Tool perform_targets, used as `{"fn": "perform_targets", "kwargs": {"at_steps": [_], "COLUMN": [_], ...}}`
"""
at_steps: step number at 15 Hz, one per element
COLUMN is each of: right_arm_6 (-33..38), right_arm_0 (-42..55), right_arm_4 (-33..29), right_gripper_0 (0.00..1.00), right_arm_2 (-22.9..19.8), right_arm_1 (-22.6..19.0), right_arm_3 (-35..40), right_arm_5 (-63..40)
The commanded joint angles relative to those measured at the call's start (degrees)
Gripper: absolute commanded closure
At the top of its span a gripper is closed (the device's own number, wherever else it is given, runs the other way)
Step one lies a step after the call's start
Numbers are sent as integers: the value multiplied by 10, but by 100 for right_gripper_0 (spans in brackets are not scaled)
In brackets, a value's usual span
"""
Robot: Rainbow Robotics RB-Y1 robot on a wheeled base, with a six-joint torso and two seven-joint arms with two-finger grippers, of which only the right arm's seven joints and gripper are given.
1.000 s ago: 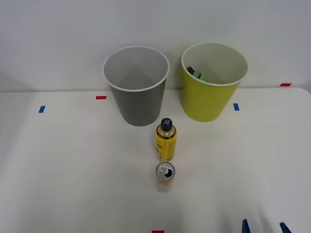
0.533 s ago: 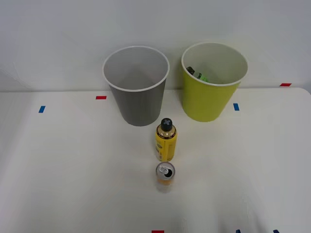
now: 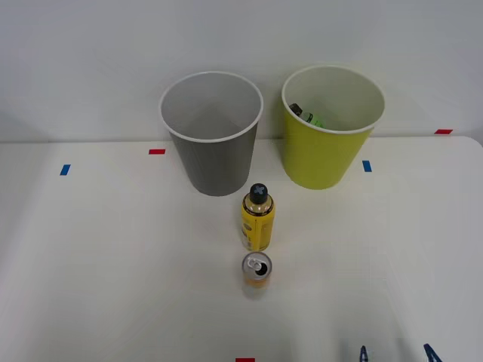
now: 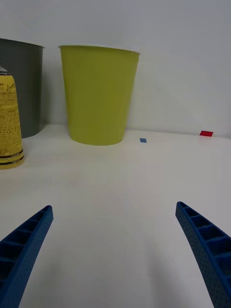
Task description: Put cans in the gray bin, plastic bottles in the light green bin
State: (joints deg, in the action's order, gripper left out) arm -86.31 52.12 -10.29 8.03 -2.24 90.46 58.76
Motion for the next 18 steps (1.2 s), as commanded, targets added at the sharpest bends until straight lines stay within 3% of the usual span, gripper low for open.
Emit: {"fn": "perform_targets", "kwargs": {"at_steps": [1, 18], "right_arm_6": [-1, -15], "right_arm_0": [-7, -9], "right_arm_4": [5, -3], "right_gripper_0": [13, 13], "right_arm_2": [0, 2], "right_arm_1": [0, 6], "right_arm_3": [0, 0], "right_arm_5": [-1, -3]}}
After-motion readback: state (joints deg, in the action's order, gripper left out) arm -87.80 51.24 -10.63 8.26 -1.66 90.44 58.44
